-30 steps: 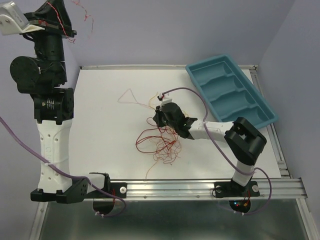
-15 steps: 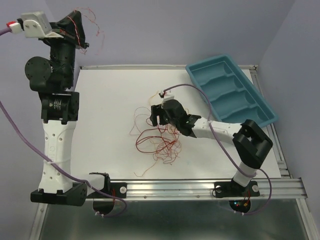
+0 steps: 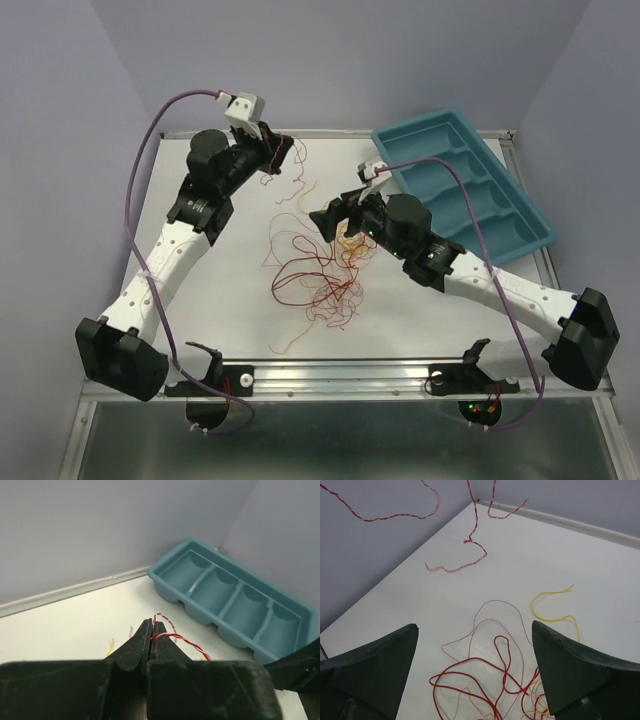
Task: Untangle the cables
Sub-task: Place the cable in the bin.
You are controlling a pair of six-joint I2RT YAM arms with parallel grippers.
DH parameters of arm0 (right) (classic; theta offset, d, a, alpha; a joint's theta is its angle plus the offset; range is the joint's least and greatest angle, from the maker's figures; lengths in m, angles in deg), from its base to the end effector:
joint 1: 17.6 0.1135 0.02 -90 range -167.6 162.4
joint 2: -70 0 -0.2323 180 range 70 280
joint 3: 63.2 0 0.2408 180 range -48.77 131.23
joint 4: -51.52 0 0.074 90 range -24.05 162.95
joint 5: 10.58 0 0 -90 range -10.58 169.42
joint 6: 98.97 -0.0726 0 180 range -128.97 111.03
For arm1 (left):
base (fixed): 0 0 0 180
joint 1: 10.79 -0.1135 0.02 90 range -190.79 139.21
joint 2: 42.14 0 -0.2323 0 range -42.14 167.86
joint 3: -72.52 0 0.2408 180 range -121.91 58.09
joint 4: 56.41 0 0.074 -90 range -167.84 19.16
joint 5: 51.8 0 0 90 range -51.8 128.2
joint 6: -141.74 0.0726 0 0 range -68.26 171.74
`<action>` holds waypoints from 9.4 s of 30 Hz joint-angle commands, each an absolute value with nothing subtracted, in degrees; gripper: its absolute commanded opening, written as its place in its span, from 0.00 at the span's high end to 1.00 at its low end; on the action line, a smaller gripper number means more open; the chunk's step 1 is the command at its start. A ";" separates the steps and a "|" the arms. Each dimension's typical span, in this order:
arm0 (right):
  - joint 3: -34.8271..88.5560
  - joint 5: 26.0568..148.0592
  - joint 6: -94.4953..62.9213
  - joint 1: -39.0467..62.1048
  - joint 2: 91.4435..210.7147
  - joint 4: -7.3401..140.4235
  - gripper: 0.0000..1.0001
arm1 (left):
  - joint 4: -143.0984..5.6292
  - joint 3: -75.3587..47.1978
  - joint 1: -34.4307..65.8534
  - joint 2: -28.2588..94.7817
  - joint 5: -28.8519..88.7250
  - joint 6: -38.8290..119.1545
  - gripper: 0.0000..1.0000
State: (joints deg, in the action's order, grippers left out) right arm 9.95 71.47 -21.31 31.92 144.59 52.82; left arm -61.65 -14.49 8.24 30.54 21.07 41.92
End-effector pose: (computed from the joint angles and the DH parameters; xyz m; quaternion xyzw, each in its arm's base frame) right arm 0.2314 0.2557 0.3244 -0.1849 0.6996 0.3108 0.6162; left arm 0.3010 -0.1264 0.4175 0.1645 0.6304 -0.2810 0.7046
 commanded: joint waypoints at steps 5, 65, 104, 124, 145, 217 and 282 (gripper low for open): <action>4.93 75.11 -17.50 31.97 140.58 46.43 0.00 | -61.68 -11.87 14.44 27.38 15.10 49.98 1.00; 4.05 51.22 -23.19 26.98 139.97 48.36 0.99 | -70.75 -9.67 14.61 33.08 9.80 64.21 0.45; 3.43 28.26 -61.79 -10.56 131.34 100.21 0.99 | -65.56 -4.75 14.44 34.41 20.44 58.95 0.30; 9.76 32.13 -63.47 -10.57 135.19 120.44 0.99 | -66.27 -4.75 14.88 34.94 19.21 59.21 0.30; 17.77 28.44 -62.50 -10.65 157.17 116.31 0.99 | -66.80 -5.28 15.49 36.78 19.04 59.83 0.30; 11.88 50.33 -40.79 -14.61 142.68 89.33 0.00 | -68.03 -6.42 17.60 40.47 20.18 61.15 0.31; 5.28 61.57 -42.99 -27.79 134.69 86.51 0.14 | -67.76 -4.93 19.45 39.24 22.11 62.38 0.31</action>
State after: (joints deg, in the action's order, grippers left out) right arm 0.79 61.42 -44.70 -27.64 138.05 85.04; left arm -69.82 -4.61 19.12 40.40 21.77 61.44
